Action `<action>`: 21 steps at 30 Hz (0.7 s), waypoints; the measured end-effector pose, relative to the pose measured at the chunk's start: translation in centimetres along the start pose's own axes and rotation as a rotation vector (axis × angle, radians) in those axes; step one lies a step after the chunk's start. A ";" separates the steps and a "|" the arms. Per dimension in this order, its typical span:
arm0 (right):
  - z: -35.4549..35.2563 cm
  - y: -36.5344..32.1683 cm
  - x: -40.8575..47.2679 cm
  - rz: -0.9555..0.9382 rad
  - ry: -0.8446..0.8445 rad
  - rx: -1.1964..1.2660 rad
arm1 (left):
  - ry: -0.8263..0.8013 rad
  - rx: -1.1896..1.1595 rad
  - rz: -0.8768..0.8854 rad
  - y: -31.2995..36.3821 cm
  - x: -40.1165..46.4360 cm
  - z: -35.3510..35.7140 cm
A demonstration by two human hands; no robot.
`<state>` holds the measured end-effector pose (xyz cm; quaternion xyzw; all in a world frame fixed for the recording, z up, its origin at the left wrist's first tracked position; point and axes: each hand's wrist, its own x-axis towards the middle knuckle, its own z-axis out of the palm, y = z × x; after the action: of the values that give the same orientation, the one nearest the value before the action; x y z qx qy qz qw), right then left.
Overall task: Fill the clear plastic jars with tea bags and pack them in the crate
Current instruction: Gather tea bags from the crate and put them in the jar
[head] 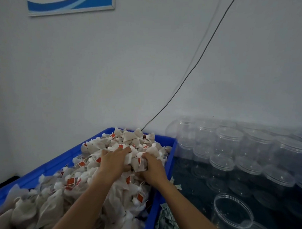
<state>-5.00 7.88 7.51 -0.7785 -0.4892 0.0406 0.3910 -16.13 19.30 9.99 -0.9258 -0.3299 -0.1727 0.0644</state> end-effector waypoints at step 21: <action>-3.3 -0.9 0.1 0.169 0.281 0.744 | 0.194 -1.420 -0.365 1.6 0.7 -3.8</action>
<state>-4.10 6.32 10.36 -0.6196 -0.3171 0.1399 0.7043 -15.62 17.57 13.74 -0.6557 -0.2802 -0.4337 -0.5508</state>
